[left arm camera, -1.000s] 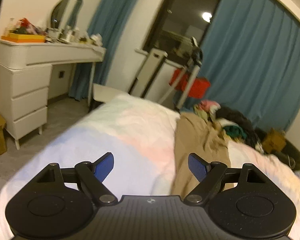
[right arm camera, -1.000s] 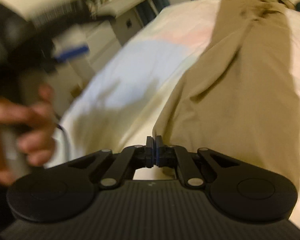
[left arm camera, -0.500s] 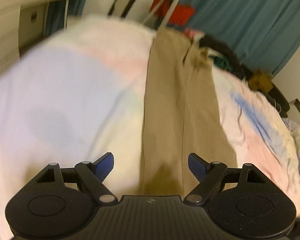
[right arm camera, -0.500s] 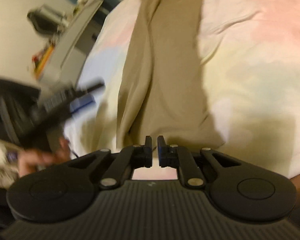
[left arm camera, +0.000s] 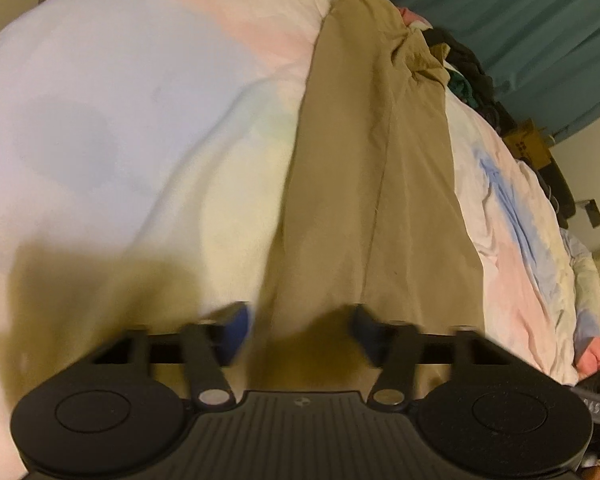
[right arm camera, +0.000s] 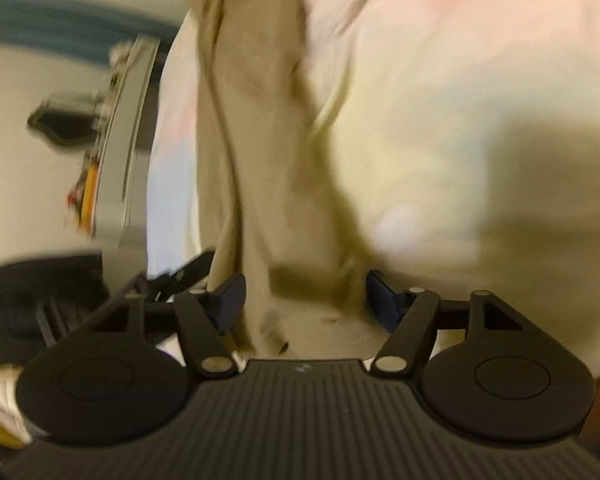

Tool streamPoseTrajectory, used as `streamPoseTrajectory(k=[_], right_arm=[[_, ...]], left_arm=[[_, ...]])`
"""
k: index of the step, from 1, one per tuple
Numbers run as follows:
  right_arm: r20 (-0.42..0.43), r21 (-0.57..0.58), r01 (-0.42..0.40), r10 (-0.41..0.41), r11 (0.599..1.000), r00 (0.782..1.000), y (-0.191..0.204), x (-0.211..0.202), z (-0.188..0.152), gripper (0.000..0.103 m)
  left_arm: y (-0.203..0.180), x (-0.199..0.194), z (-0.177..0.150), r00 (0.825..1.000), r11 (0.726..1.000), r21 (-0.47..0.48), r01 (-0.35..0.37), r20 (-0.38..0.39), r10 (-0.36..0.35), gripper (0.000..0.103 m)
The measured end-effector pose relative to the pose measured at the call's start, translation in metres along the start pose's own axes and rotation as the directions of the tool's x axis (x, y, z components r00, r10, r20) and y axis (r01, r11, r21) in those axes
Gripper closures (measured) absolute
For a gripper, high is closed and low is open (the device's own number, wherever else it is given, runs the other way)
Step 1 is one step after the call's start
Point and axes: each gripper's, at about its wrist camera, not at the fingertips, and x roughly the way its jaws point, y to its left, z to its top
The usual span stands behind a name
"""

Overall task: Fold clothes
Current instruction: 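Grasp the hem end with the left gripper and fold it toward the collar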

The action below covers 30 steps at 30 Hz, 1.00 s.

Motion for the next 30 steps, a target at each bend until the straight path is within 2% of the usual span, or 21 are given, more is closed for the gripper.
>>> streamPoseTrajectory(k=[1,2,3,5,6,7,9,11,13,17,19,21,22,23,27,30], right_arm=[[-0.007,-0.031,0.016,-0.016,0.999,1.000,0.005,0.003,-0.002,0.034],[-0.007,-0.061,0.036,-0.036,0.997,0.999,0.009,0.005,-0.005,0.035],[-0.005,-0.085,0.058,-0.059,0.995,0.998,0.013,0.007,-0.007,0.041],[-0.001,-0.122,0.106,-0.107,0.987,0.994,0.018,0.009,-0.011,0.064],[0.004,-0.128,0.113,-0.113,0.985,0.994,0.019,0.006,-0.012,0.085],[0.010,-0.124,0.106,-0.105,0.987,0.994,0.019,0.000,-0.013,0.089],[0.022,-0.115,0.091,-0.089,0.989,0.996,0.020,-0.012,-0.015,0.092],[0.065,-0.108,0.064,-0.058,0.992,0.996,0.022,-0.030,-0.019,0.093],[0.115,-0.091,0.031,-0.020,0.995,0.993,0.019,-0.050,-0.024,0.093],[0.167,-0.063,-0.002,0.013,0.998,0.986,0.013,-0.068,-0.028,0.094],[0.174,-0.059,0.006,0.004,0.998,0.985,0.013,-0.065,-0.027,0.094],[0.170,-0.056,0.024,-0.014,0.998,0.985,0.014,-0.057,-0.024,0.093],[0.168,-0.054,0.032,-0.023,0.998,0.985,0.015,-0.052,-0.023,0.093],[0.167,-0.054,0.040,-0.031,0.998,0.985,0.016,-0.048,-0.023,0.093],[0.166,-0.043,0.058,-0.050,0.997,0.985,0.015,-0.044,-0.021,0.093],[0.170,-0.033,0.056,-0.050,0.998,0.984,0.013,-0.045,-0.024,0.093]], left_arm=[[-0.001,0.002,0.000,1.000,1.000,0.003,0.005,-0.003,-0.005,0.090],[-0.001,0.004,0.000,1.000,1.000,0.006,0.011,-0.006,-0.011,0.095],[-0.002,0.005,0.000,1.000,1.000,0.009,0.016,-0.008,-0.016,0.098],[-0.002,0.008,0.000,0.999,0.999,0.009,0.031,-0.011,-0.031,0.100],[0.000,0.006,0.001,0.999,0.999,-0.012,0.051,-0.004,-0.051,0.101],[0.004,0.004,0.001,0.997,0.996,-0.038,0.076,0.006,-0.076,0.101],[0.013,-0.003,0.000,0.990,0.984,-0.112,0.140,0.033,-0.137,0.101],[0.025,-0.010,-0.001,0.978,0.958,-0.194,0.210,0.062,-0.201,0.101],[0.031,-0.014,-0.002,0.967,0.938,-0.233,0.256,0.080,-0.244,0.101],[0.027,-0.007,-0.001,0.971,0.943,-0.231,0.241,0.058,-0.234,0.100],[0.028,0.000,0.001,0.979,0.947,-0.249,0.205,0.035,-0.202,0.091],[0.034,0.009,0.001,0.985,0.946,-0.277,0.166,0.007,-0.170,0.070],[0.036,0.013,0.001,0.987,0.946,-0.288,0.149,-0.007,-0.158,0.064],[0.037,0.019,0.003,0.989,0.946,-0.293,0.138,-0.017,-0.150,0.053],[0.034,0.026,0.002,0.987,0.956,-0.259,0.136,-0.047,-0.153,0.042],[0.027,0.031,-0.004,0.979,0.960,-0.236,0.154,-0.095,-0.180,0.041]])
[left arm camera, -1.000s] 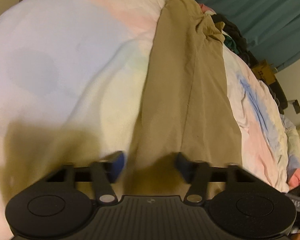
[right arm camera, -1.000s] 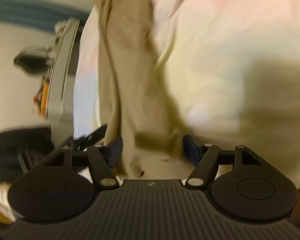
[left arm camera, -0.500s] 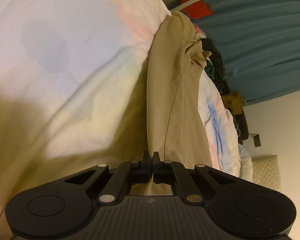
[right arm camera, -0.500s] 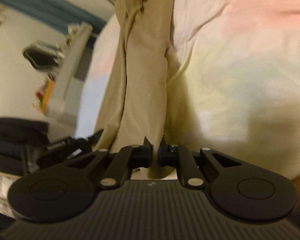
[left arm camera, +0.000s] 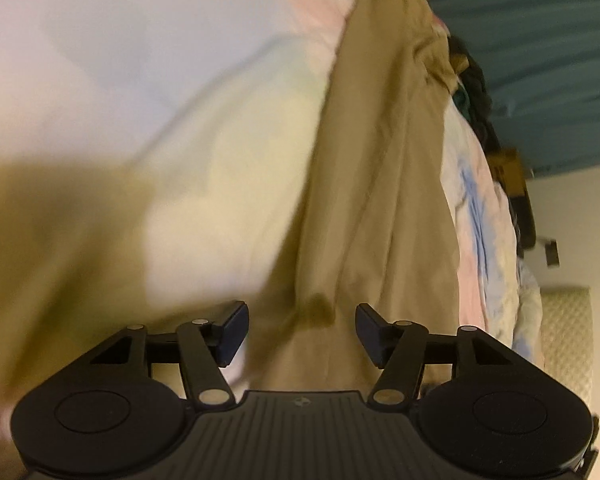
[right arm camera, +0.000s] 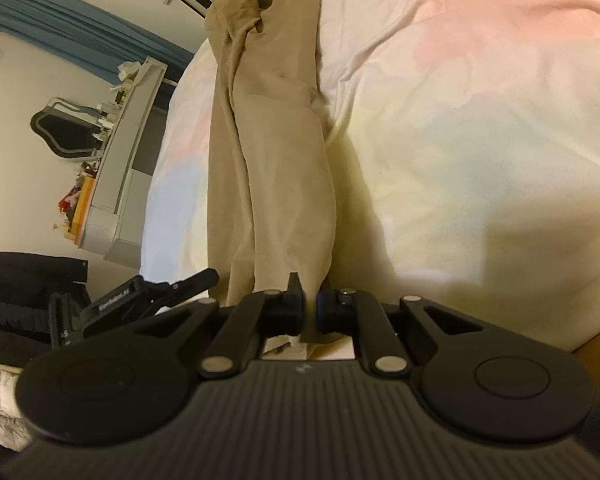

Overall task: Fold clothes
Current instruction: 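Grasp the hem end with the left gripper and fold it toward the collar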

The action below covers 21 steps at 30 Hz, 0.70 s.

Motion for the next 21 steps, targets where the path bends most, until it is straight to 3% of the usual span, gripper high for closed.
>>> streamPoseTrajectory(k=[2,7,10,11,14,17,21], right_arm=[[0.003,0.009,0.004,-0.004,1.000,1.000,-0.001,0.001,0.000,0.093],[0.010,0.018,0.005,-0.005,1.000,1.000,-0.002,0.003,0.002,0.093],[0.010,0.019,-0.021,0.021,1.000,1.000,-0.001,-0.001,0.002,0.093],[0.010,0.019,-0.046,0.045,0.999,0.999,0.000,-0.005,0.003,0.093],[0.028,0.007,-0.107,0.107,0.994,0.994,0.007,-0.022,0.006,0.093],[0.056,-0.034,-0.127,0.129,0.991,0.990,0.023,-0.044,0.013,0.094],[0.116,-0.110,-0.146,0.158,0.983,0.981,0.057,-0.078,0.030,0.094]], left_arm=[[-0.008,0.011,0.003,0.998,1.000,0.019,0.012,-0.057,-0.011,0.041],[-0.025,0.025,0.006,0.993,0.997,0.082,-0.012,-0.112,0.021,0.046],[-0.029,0.022,0.004,0.994,0.993,0.105,-0.045,-0.091,0.054,0.078],[-0.029,0.018,0.004,0.995,0.995,0.095,-0.043,-0.082,0.051,0.096],[-0.030,-0.002,0.006,0.998,0.998,0.050,0.034,-0.056,-0.031,0.100],[-0.047,-0.027,0.012,0.995,0.993,0.071,0.098,0.009,-0.099,0.100],[-0.078,-0.073,0.022,0.969,0.973,0.094,0.210,0.112,-0.220,0.101]])
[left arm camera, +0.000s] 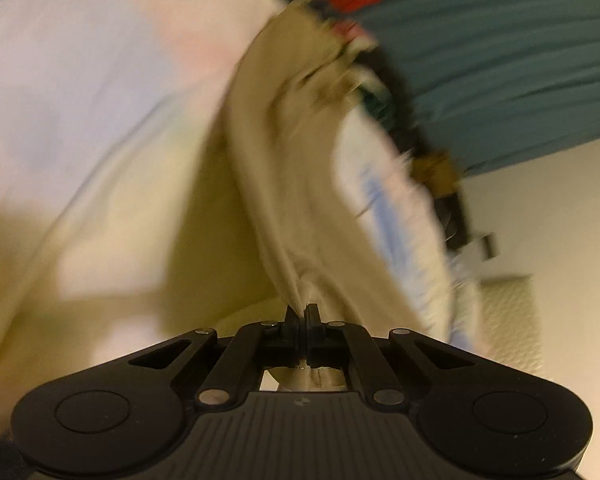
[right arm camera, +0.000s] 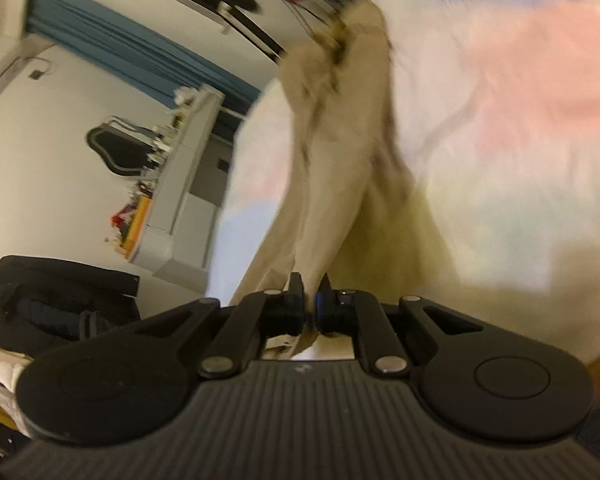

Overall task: Fold clothes
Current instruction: 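Grasp the hem end with the left gripper and fold it toward the collar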

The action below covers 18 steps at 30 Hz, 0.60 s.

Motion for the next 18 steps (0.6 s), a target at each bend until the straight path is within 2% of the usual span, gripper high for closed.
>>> streamPoseTrajectory(k=[4,7,12,18], right_arm=[[0.069,-0.076,-0.022,0.027,0.997,0.997,0.034,-0.031,0.019,0.095],[0.102,-0.121,-0.033,0.045,0.992,0.994,0.050,-0.052,0.024,0.096],[0.089,-0.146,-0.041,0.054,0.988,0.995,0.043,-0.076,-0.001,0.096],[0.020,-0.073,-0.045,0.047,0.996,0.999,0.007,-0.091,-0.057,0.096]], left_arm=[[-0.034,-0.038,0.007,0.988,0.992,0.017,0.126,0.085,-0.127,0.101],[-0.047,-0.059,0.003,0.977,0.984,0.020,0.180,0.113,-0.181,0.101],[-0.044,-0.070,-0.030,0.981,0.984,0.035,0.172,0.082,-0.175,0.101],[-0.020,-0.070,-0.094,0.994,0.996,-0.002,0.091,0.065,-0.090,0.101]])
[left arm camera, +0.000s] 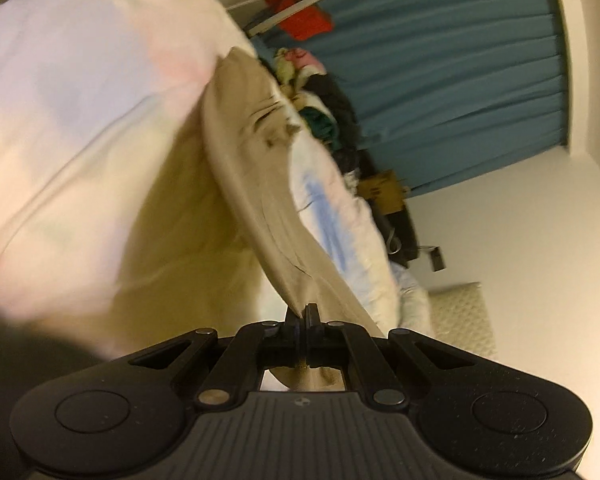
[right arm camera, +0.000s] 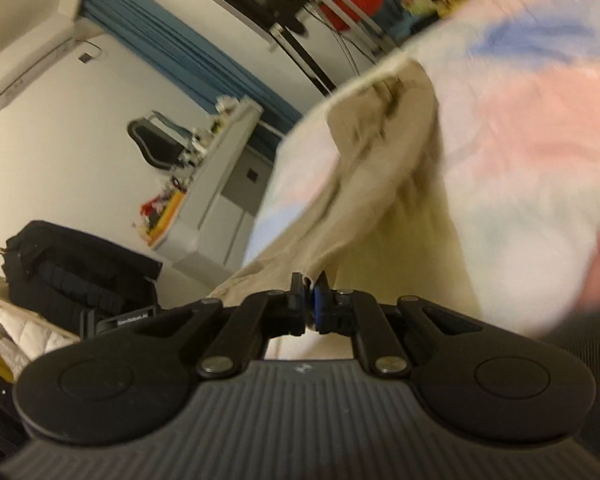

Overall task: Fold clothes
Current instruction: 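Grasp the hem end with the left gripper and fold it toward the collar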

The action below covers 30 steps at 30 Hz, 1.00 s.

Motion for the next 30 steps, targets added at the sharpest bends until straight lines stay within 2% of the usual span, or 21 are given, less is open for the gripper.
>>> streamPoseTrajectory(k=[3,7,12,19,22,26,30], right_arm=[[-0.025,0.054,0.005,-0.003,0.999,1.000,-0.013,-0.002,-0.018,0.096],[-0.022,0.114,-0.010,0.012,0.993,1.000,-0.022,0.006,-0.008,0.096],[0.010,0.171,-0.015,0.013,0.985,1.000,-0.030,0.038,0.036,0.096],[0.079,0.225,0.072,-0.092,0.972,0.993,-0.050,0.134,0.122,0.096],[0.089,0.198,0.129,-0.149,0.972,0.985,-0.061,0.180,0.153,0.096],[0.115,0.116,0.216,-0.229,0.970,0.967,-0.075,0.232,0.183,0.096],[0.128,-0.007,0.297,-0.293,0.955,0.947,-0.089,0.275,0.199,0.095]], left_arm=[[0.010,0.007,-0.002,1.000,1.000,-0.018,-0.004,-0.005,0.004,0.101],[0.013,0.016,0.020,1.000,1.000,-0.024,-0.006,0.004,0.006,0.101],[0.003,0.041,0.056,0.996,0.997,0.024,-0.072,0.050,0.071,0.101],[-0.016,0.115,0.143,0.980,0.984,0.077,-0.158,0.132,0.147,0.101],[-0.017,0.149,0.171,0.968,0.972,0.112,-0.208,0.164,0.189,0.101],[0.004,0.198,0.206,0.961,0.964,0.109,-0.243,0.162,0.224,0.101],[0.030,0.230,0.218,0.955,0.954,0.132,-0.270,0.161,0.249,0.100]])
